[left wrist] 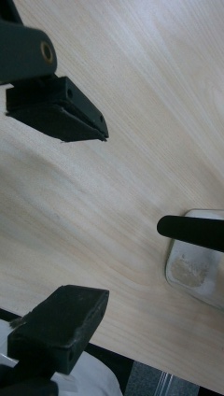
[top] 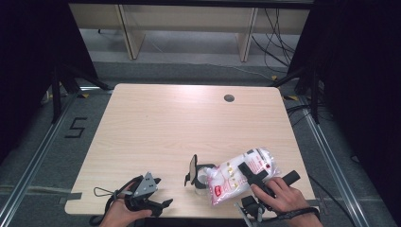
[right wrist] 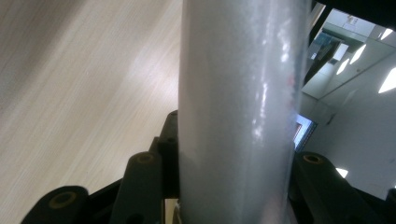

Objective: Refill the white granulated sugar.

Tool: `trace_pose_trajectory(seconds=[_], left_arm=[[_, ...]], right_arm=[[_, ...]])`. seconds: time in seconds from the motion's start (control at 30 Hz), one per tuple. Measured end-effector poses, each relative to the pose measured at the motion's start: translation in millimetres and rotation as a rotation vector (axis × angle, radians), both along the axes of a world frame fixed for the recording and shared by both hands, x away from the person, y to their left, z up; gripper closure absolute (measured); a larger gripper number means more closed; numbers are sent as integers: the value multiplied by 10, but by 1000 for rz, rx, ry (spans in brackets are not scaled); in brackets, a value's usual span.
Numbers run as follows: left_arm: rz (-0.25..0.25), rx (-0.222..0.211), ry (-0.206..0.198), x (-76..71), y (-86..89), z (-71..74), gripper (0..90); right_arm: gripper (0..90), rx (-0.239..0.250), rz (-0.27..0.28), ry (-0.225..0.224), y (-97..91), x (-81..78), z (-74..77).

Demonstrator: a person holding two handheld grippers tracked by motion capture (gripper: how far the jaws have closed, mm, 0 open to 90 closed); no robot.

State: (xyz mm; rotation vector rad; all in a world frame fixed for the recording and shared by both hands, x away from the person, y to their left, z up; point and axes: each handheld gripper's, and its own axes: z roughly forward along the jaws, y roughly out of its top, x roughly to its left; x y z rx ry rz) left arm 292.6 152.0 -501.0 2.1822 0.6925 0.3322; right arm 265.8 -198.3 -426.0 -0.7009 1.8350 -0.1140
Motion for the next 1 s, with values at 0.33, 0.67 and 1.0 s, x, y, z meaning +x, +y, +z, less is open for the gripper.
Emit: trace_pose_trajectory(seconds=[0.33,0.67,1.0], left_arm=[[1,6,-1,2,3,1,185],[-5,11,1,11,13,3,185],[-2,-10,10,2,1,-1,185]], right_arm=[[614,-8,-9,-14,-6,28,-62],[623,-24,42,-79,-17,-90,51],[623,-77,54,-66,3,-197,97]])
